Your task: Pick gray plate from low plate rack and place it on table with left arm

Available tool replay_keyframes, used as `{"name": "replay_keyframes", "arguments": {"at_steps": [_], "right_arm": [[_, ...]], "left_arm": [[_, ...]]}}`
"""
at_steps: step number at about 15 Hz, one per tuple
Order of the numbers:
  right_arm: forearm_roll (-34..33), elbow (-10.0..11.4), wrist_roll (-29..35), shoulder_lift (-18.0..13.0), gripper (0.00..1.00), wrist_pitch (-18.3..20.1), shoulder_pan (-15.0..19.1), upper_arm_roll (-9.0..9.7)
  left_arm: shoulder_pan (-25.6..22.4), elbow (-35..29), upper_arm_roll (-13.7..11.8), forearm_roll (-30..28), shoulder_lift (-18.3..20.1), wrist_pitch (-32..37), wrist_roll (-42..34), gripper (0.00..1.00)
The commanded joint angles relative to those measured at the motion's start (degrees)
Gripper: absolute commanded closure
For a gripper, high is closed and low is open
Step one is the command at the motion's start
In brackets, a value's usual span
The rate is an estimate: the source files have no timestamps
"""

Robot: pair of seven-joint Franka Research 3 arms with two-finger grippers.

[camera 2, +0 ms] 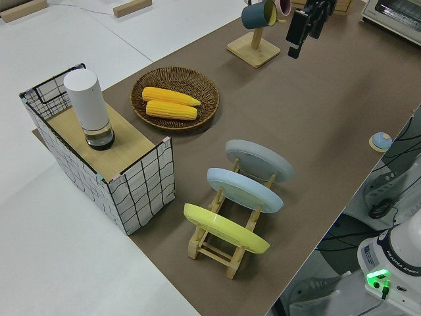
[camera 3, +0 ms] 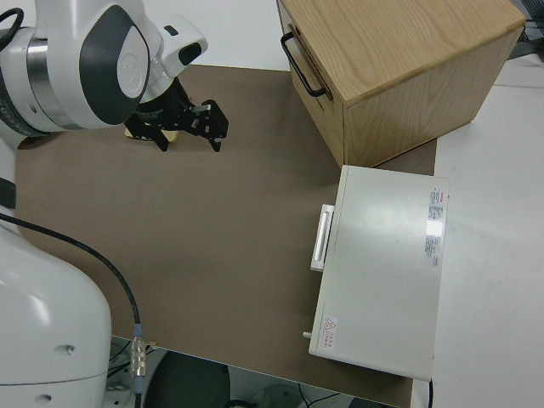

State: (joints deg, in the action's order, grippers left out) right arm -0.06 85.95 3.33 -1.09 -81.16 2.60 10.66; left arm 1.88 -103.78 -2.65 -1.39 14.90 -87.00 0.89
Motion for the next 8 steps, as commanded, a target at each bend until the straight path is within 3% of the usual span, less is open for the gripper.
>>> {"name": "replay_keyframes", "arguments": {"at_steps": [1,5,8], "right_arm": [[0.59,-0.35,0.01,-0.14,0.011,0.83,0.56,0.33],[0.59,-0.35,0.01,-0.14,0.013,0.83,0.56,0.33],[0.59,-0.35,0.01,-0.14,0.013,0.83,0.56,0.33]], "left_arm": [[-0.03,-1.16,-2.09,2.52,1.27,0.08,-1.94,0.00],[-0.03,-1.16,-6.31,3.32,1.44,-0.27,-6.77,0.00],[-0.03,-1.25,-7.98,6.66,1.36,-0.36,-7.39,0.01]]}}
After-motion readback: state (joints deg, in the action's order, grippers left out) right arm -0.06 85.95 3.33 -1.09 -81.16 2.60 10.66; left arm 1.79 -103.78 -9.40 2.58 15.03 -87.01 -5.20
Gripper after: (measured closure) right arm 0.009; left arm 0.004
